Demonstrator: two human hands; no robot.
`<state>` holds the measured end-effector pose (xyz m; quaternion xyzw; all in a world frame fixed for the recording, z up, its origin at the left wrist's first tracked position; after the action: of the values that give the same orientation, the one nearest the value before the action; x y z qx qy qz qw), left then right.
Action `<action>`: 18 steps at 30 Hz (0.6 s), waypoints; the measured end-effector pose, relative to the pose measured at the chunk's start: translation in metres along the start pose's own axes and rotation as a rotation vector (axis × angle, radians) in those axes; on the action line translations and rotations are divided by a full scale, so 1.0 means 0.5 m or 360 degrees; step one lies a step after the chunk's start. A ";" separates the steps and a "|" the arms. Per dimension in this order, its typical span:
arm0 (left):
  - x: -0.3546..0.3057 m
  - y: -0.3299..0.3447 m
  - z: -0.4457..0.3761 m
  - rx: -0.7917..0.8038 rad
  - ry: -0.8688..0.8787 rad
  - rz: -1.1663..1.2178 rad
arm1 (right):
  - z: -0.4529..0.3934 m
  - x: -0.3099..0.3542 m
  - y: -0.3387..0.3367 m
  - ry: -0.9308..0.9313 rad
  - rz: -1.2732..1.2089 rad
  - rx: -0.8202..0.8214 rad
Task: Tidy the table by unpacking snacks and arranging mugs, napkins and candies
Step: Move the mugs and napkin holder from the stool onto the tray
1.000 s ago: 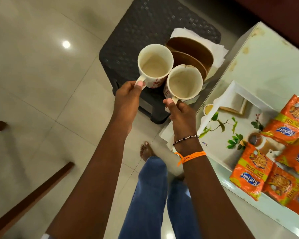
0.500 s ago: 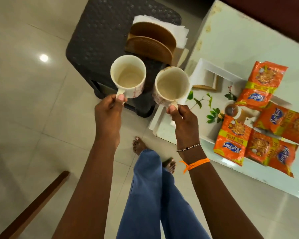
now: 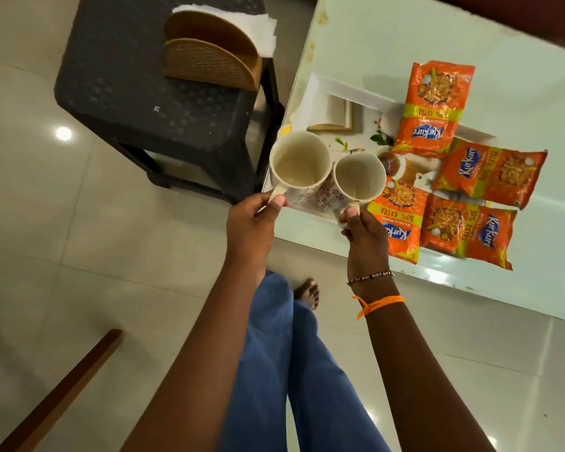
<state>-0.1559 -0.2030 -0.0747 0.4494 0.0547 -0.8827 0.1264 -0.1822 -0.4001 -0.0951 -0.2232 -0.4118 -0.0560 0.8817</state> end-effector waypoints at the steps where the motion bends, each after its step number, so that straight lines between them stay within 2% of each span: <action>1: 0.003 0.011 0.001 0.0013 0.0008 -0.0029 | -0.004 -0.007 -0.004 0.0001 -0.0016 -0.0006; 11: 0.054 0.050 0.013 -0.0008 -0.0020 -0.0041 | -0.027 -0.053 -0.025 0.0013 0.0007 0.0022; 18: 0.070 0.071 0.004 0.0059 -0.0076 -0.0088 | -0.030 -0.062 -0.040 0.0016 0.0174 0.0009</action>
<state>-0.1675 -0.2435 -0.1010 0.4286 0.0479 -0.8972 0.0948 -0.1977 -0.4273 -0.1200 -0.2427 -0.3947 -0.0075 0.8862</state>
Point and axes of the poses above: each hand's wrist, its own z-axis away from the middle knuckle, its own y-axis out of the palm, x = y × z, the point moved 9 cm from there along -z, towards the middle knuckle, and after that the axes turned 12 degrees about z, right-handed, at the moved point
